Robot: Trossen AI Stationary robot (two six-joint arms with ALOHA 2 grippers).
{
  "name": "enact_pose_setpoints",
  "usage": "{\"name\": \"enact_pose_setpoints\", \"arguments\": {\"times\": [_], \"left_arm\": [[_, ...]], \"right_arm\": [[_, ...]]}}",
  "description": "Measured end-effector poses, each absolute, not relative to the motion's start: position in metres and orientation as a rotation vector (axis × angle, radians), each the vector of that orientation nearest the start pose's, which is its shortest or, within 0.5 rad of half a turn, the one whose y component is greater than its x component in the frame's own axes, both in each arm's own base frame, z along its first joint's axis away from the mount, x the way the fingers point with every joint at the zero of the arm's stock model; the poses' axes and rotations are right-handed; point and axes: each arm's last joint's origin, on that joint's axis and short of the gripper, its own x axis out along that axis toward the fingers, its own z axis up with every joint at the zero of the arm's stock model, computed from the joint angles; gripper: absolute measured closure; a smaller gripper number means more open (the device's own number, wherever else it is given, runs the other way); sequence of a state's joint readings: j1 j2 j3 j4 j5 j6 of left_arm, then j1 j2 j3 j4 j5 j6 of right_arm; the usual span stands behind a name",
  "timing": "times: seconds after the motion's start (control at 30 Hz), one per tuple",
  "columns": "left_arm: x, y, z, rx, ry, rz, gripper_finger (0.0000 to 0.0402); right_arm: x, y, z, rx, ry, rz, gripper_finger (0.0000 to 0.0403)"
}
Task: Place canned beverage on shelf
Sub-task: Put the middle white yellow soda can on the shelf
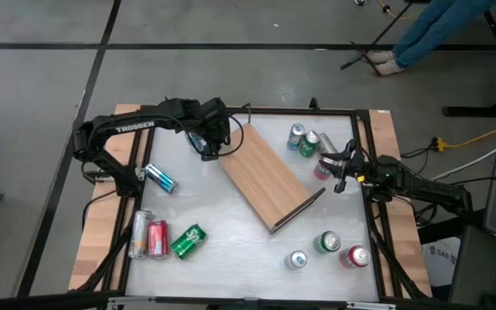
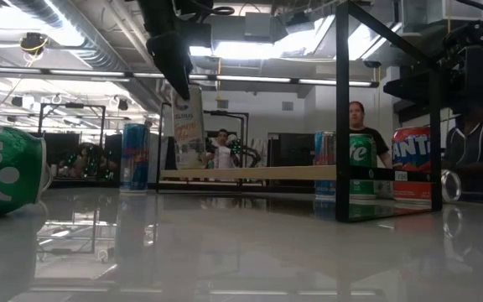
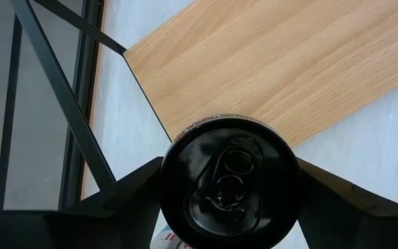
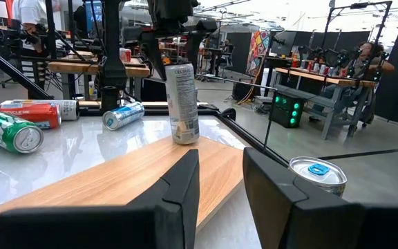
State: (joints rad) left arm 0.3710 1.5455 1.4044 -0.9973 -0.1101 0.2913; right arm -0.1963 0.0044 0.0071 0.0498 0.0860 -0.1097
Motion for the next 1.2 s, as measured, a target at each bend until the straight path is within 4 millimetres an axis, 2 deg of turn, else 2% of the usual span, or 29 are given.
{"name": "enact_pose_setpoints", "arguments": {"times": [1.2], "left_arm": [[0.2877, 0.1163, 0.3058, 0.131, 1.142, 0.299, 0.0123]], "right_arm": [[0.0949, -0.0214, 0.1705, -0.112, -0.038, -0.284, 0.0299]]}}
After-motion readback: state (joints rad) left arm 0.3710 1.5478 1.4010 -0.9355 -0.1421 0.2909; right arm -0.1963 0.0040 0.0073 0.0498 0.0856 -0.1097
